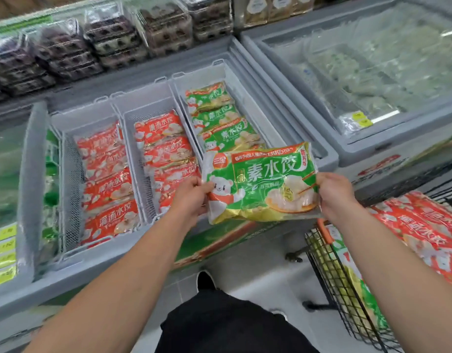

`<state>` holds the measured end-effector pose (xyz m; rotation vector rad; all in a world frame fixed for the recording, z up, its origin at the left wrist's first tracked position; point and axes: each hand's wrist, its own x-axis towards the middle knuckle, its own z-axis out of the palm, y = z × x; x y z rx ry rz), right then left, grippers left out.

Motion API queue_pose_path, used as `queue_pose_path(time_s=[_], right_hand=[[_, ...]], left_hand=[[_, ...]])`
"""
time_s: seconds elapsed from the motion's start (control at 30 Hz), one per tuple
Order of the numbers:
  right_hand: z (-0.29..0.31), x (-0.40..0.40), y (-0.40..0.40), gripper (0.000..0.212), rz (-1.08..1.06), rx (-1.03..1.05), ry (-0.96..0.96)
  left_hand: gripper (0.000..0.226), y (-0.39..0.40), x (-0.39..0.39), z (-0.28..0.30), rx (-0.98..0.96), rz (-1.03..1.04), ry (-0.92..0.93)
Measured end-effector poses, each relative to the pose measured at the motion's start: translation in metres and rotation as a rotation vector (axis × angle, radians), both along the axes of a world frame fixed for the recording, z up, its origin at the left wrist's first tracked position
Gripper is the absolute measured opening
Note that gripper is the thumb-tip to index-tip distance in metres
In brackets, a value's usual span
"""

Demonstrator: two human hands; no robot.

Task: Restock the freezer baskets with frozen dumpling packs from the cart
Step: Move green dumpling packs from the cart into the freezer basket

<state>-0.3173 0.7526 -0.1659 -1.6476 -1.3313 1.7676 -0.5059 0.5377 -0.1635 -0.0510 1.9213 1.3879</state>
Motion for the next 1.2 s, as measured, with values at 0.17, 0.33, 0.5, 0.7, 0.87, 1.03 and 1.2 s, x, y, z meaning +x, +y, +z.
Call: queue_pose_path(time_s=[0.17,0.33,0.5,0.7,0.87,1.03,1.2], right_hand=[[0.003,-0.077,-0.017,0.021,0.076,0.023,-0.079],[0.003,-0.142,-0.035,0.031,0.102,0.066,-0.115],[0.004,-0.192,-0.036,0.026,0.144,0.117,-0.134],[-0.019,-0.242,-0.018,0.023,0.197,0.097,-0.158],[-0.047,-0.282,0.023,0.017,0.275,0.064,-0.207],[-0.079,-0.325,0.090,0.026,0.412,0.125,-0.286],[-0.087,-0.380,0.140,0.027,0.437,0.195,-0.313]], left_hand=[[0.019,-0.032,-0.066,-0.005,0.045,-0.007,-0.033],[0.025,-0.048,-0.121,-0.012,0.061,0.020,-0.037],[0.022,-0.052,-0.163,-0.016,0.062,0.070,-0.038],[0.007,-0.044,-0.193,-0.033,0.046,0.132,-0.076],[0.010,-0.014,-0.218,-0.049,-0.022,0.215,-0.080],[0.012,0.047,-0.249,-0.065,-0.126,0.248,-0.077],[0.015,0.111,-0.290,-0.083,-0.215,0.241,-0.043]])
